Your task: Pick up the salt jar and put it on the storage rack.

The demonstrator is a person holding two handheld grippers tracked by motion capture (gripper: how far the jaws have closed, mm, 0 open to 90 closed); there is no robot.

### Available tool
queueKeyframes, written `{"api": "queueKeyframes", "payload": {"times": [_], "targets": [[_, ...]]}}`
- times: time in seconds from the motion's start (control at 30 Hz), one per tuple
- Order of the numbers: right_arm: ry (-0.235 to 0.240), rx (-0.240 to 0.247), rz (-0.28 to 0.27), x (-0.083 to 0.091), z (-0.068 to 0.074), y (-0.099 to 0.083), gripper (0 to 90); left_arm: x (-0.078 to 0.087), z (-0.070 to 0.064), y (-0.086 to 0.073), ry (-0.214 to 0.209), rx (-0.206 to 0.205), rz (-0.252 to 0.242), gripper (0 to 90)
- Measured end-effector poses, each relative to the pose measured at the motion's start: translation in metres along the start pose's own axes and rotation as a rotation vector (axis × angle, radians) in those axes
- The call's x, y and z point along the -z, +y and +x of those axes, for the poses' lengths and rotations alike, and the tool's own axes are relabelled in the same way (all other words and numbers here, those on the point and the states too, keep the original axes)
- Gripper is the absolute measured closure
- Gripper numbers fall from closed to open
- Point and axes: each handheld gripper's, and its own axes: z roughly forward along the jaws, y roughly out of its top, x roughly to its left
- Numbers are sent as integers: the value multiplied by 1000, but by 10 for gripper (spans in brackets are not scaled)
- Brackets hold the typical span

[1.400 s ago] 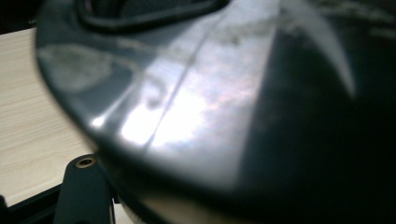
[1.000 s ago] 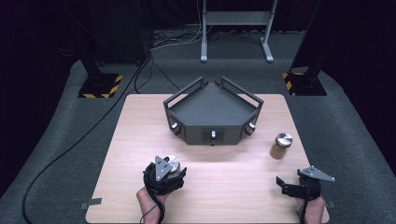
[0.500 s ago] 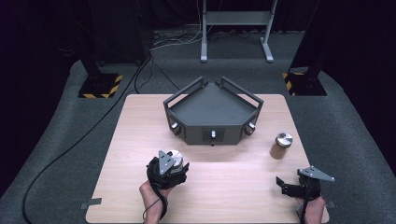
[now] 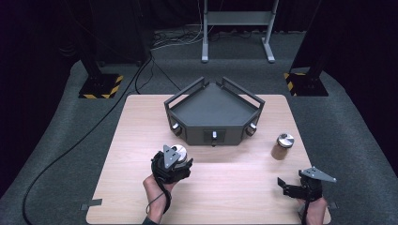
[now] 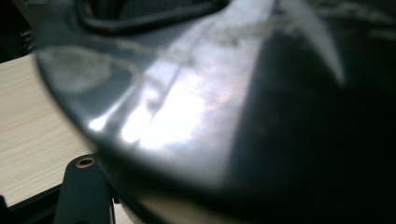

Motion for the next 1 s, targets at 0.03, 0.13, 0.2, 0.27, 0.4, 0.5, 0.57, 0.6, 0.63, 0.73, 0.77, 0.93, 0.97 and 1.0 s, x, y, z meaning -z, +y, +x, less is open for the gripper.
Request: {"api": "queueKeyframes", "payload": {"times": [0.03,0.13,0.2,0.27,0.4,0.5,0.57,0.6,0.63,0.73,0.77,0.93,0.97,1.0], "targets": [[0,0,0,0,0,0,0,-1,0,1,-1,-2,2,315],[0,1,2,0,0,0,0,-3,1,4,-4,-2,1,315],[1,0,1,0,0,0,0,-5,1,5,-6,-4,3,315],[1,0,2,0,0,0,0,-6,1,6,-8,-6,4,314],[1,0,2,0,0,0,0,-8,2,8,-12,-1,3,315],[2,1,2,0,-1,0,0,-11,2,10,-13,0,5,315],[2,1,2,0,-1,0,0,-12,2,12,-14,-1,7,315],[3,1,2,0,-1,0,0,-12,3,12,-14,2,5,315],[3,1,3,0,-1,0,0,-12,3,13,-16,5,5,314],[4,2,4,0,-1,1,0,-14,4,17,-17,2,6,315],[4,3,4,0,-1,1,0,-15,4,18,-17,2,6,315],[4,3,5,-1,-1,1,0,-17,5,23,-20,-6,8,315],[4,3,5,-1,-1,1,0,-17,5,24,-21,-5,7,315],[5,4,6,-1,-1,1,0,-18,5,26,-21,-7,9,315]]}}
